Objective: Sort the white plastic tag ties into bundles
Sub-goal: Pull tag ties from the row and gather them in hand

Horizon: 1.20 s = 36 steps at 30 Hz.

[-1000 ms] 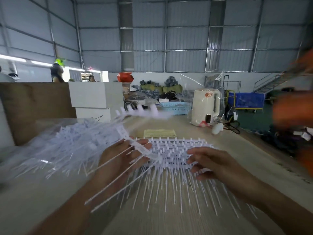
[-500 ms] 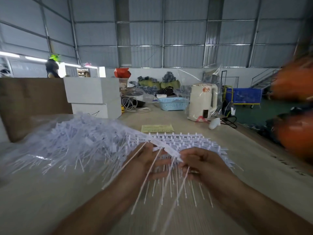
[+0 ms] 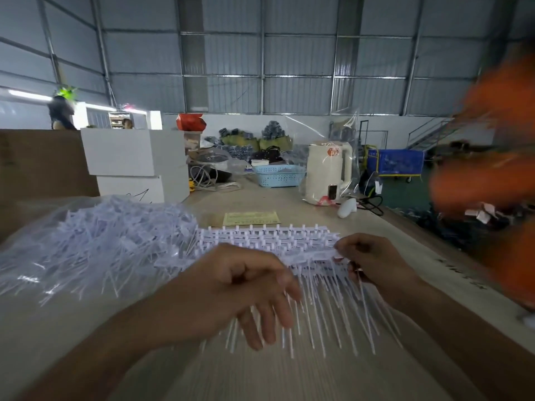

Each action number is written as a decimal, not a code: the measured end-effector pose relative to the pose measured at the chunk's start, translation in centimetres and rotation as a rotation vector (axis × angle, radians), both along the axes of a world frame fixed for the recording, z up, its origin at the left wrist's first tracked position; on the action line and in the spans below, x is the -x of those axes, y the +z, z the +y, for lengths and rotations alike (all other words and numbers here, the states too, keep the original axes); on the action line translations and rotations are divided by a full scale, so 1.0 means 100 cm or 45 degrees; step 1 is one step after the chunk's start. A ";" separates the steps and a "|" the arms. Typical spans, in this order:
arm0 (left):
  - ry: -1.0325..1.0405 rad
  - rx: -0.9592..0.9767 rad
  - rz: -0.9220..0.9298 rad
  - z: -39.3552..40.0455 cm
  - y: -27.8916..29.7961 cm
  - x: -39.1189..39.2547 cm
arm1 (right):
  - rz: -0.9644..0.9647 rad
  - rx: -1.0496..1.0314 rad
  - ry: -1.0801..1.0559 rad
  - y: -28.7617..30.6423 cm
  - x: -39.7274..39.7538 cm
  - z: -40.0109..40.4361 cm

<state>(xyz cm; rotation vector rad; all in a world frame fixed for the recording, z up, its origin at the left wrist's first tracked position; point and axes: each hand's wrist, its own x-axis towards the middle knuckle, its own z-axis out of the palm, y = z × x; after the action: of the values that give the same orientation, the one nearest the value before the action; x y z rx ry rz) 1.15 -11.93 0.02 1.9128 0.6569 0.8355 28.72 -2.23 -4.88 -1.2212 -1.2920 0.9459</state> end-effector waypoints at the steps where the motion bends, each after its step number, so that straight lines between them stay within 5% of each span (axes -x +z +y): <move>1: 0.010 -0.078 -0.020 0.004 0.010 0.001 | 0.011 -0.003 0.058 0.000 0.001 -0.001; 6: 0.559 -0.769 0.315 0.068 0.013 -0.018 | 0.073 -0.057 0.297 0.001 -0.002 -0.003; 10: 0.613 -0.789 0.784 0.108 -0.034 -0.041 | 0.054 -0.081 0.371 0.003 -0.007 -0.003; 18: 0.749 -1.103 0.498 0.104 -0.031 -0.039 | 0.162 -0.096 0.416 -0.002 -0.004 0.002; 27: 0.604 -1.584 0.749 0.088 0.014 -0.049 | 0.192 0.030 0.404 0.000 0.004 0.000; 33: 0.660 -1.442 0.938 0.103 -0.047 -0.038 | 0.027 0.044 0.434 -0.006 -0.005 0.003; 36: 0.688 -1.386 0.979 0.103 -0.068 -0.032 | -0.266 -0.044 0.396 -0.012 -0.004 0.005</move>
<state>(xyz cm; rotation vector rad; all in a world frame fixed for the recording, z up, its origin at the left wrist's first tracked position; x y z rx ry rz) 4.38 -1.59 -6.82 3.1850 1.4165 0.8384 29.16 -1.71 -6.08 -1.1339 -1.6928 1.0295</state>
